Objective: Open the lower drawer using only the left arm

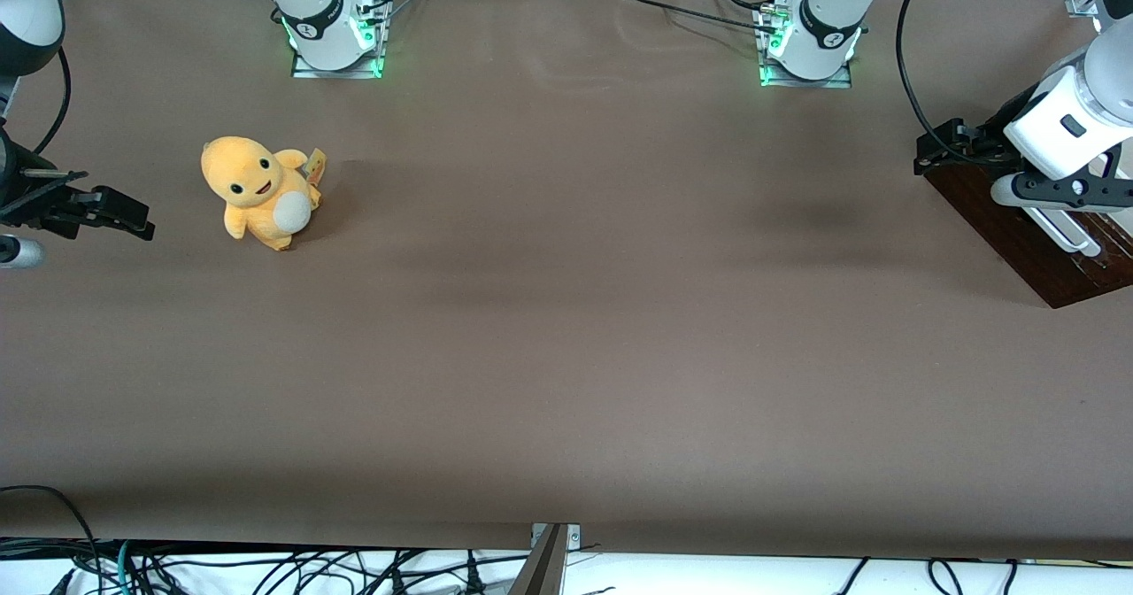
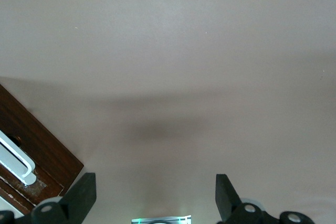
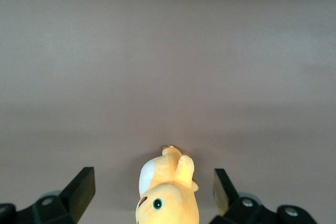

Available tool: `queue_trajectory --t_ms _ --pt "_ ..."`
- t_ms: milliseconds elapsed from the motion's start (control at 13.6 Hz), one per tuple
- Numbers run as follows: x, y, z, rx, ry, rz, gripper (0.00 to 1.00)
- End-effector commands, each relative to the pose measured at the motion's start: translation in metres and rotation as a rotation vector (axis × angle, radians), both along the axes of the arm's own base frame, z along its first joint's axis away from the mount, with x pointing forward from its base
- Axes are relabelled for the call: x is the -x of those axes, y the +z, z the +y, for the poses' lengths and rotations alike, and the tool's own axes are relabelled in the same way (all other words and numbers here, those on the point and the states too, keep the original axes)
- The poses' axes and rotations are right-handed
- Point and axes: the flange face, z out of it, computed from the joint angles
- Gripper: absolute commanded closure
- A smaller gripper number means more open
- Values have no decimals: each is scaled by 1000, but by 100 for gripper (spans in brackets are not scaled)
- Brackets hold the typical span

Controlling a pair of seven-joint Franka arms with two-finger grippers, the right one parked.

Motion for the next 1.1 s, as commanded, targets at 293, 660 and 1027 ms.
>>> queue_trajectory --t_ms 293,660,1027 --pt "-3 5 0 -9 -21 0 0" --pt "-7 -2 -2 -12 -20 14 0" --pt "-11 -8 1 -11 -14 17 0"
